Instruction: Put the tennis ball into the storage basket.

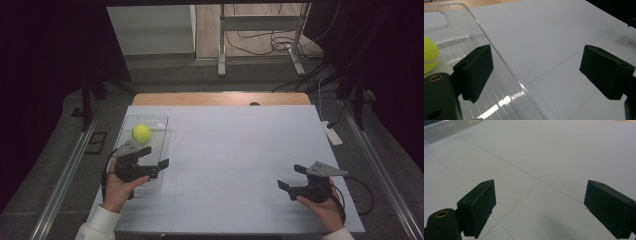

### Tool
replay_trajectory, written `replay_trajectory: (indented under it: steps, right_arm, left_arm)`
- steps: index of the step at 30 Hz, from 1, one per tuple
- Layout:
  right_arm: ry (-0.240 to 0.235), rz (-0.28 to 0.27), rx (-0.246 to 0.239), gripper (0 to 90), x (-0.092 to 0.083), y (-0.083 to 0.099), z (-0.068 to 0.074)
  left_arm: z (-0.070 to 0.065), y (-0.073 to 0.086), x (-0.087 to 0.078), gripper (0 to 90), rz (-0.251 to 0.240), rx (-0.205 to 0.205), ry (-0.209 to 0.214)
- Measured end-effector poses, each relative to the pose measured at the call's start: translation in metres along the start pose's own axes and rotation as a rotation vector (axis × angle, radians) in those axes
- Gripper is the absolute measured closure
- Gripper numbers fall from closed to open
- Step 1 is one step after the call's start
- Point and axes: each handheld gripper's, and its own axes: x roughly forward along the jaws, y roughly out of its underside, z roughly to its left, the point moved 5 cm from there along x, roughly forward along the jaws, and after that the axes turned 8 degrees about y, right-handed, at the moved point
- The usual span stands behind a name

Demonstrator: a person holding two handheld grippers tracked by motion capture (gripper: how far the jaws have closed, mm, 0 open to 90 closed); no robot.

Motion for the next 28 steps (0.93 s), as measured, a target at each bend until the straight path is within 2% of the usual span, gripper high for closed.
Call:
replay_trajectory:
  steps: [5,13,28]
  right_arm:
    - [-0.006,-0.001,-0.005,10.6,-0.001,0.0,0.002]
    - [-0.021,0.008,-0.013,10.6,0.001,0.001,0.004]
    - [-0.035,0.002,0.004,10.6,0.001,0.002,0.0]
  left_arm:
    - [-0.002,0.013,0.002,12.7,0.017,-0.001,-0.008]
    - [-0.003,0.023,0.005,12.5,0.036,0.018,-0.02]
    - [-0.003,0.025,0.01,12.4,0.043,0.017,-0.011]
